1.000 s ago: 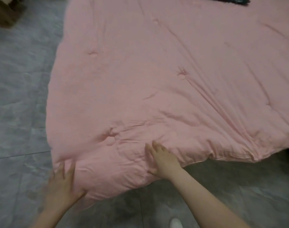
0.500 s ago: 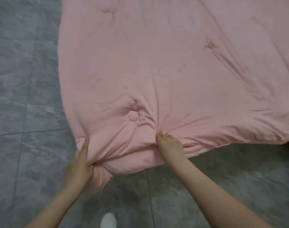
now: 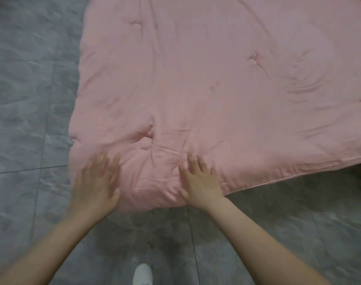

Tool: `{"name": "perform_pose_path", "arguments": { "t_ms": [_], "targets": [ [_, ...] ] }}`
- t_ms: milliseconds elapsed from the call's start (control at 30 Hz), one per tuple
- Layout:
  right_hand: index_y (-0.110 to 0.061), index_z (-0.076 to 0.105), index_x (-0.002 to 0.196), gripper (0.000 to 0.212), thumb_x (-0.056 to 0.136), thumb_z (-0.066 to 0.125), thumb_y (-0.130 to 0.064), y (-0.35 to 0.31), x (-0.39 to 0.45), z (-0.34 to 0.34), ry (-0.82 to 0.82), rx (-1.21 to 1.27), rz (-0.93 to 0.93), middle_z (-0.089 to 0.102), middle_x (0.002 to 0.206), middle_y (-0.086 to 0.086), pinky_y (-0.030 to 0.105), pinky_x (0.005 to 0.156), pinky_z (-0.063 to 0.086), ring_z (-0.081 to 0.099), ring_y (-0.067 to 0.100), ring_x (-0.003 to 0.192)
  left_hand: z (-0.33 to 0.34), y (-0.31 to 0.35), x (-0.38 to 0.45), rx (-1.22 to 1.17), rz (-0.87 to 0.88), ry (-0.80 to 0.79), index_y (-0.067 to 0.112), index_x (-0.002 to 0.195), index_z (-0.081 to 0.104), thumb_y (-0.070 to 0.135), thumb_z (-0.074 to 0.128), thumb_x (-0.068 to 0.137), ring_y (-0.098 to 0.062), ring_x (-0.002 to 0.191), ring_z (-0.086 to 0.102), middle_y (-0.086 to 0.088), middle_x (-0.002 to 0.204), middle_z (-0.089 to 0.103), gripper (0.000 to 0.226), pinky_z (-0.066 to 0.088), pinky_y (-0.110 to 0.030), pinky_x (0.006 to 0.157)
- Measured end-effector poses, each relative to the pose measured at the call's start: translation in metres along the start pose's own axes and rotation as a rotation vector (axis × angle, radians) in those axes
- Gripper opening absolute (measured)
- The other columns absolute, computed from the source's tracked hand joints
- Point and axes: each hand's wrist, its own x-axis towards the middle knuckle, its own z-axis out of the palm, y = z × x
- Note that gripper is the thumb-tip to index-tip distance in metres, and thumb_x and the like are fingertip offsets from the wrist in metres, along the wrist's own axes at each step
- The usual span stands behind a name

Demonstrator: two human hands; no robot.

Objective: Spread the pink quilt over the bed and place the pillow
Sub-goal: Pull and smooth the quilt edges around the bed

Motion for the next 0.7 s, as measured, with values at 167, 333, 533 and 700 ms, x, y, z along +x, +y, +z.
{"name": "perform_pose_path", "arguments": {
  "t_ms": [167, 333, 533, 700],
  "targets": [
    [-0.020, 0.039, 0.136, 0.059, 0.085, 0.050, -0.048, 0.013, -0.031, 0.014, -0.191, 0.008, -0.039, 0.021, 0.153, 0.005, 0.050, 0.103, 0.034, 0.024, 0.028, 0.139, 0.017, 0.023, -0.016, 0.092, 0.086, -0.332, 0.014, 0.116, 0.061, 0.048, 0.084, 0.041, -0.039, 0.112, 0.049, -0.014, 0.127, 0.055, 0.086, 0.051, -0.048, 0.083],
    [-0.019, 0.062, 0.110, 0.033, 0.092, 0.043, -0.039, -0.012, -0.037, -0.033, -0.193, 0.237, 0.051, 0.060, 0.123, 0.009, 0.034, 0.088, 0.044, 0.054, 0.029, 0.114, -0.026, -0.003, -0.060, -0.102, -0.230, -0.631, 0.024, 0.098, 0.068, 0.057, 0.055, 0.082, -0.017, 0.105, 0.062, 0.001, 0.110, 0.068, 0.039, 0.049, -0.026, 0.085],
    [-0.022, 0.054, 0.124, 0.034, 0.094, 0.042, -0.032, -0.067, -0.010, -0.190, 0.134, 0.513, 0.048, 0.058, 0.128, -0.001, 0.031, 0.094, 0.042, 0.055, 0.020, 0.114, -0.147, -0.089, -0.015, -0.145, -0.245, -0.382, 0.023, 0.128, 0.054, 0.057, 0.055, 0.082, -0.017, 0.124, 0.048, 0.002, 0.134, 0.053, 0.057, 0.039, -0.031, 0.102],
    [-0.023, 0.055, 0.125, 0.033, 0.093, 0.045, -0.030, -0.120, -0.002, -0.337, 0.362, 0.704, -0.014, 0.063, 0.119, -0.004, 0.030, 0.091, 0.045, 0.059, 0.015, 0.102, -0.297, -0.123, 0.074, -0.282, -0.269, -0.022, 0.016, 0.132, 0.050, 0.044, 0.056, 0.087, -0.025, 0.126, 0.046, -0.007, 0.136, 0.051, 0.053, 0.036, -0.036, 0.104]
  ]
}}
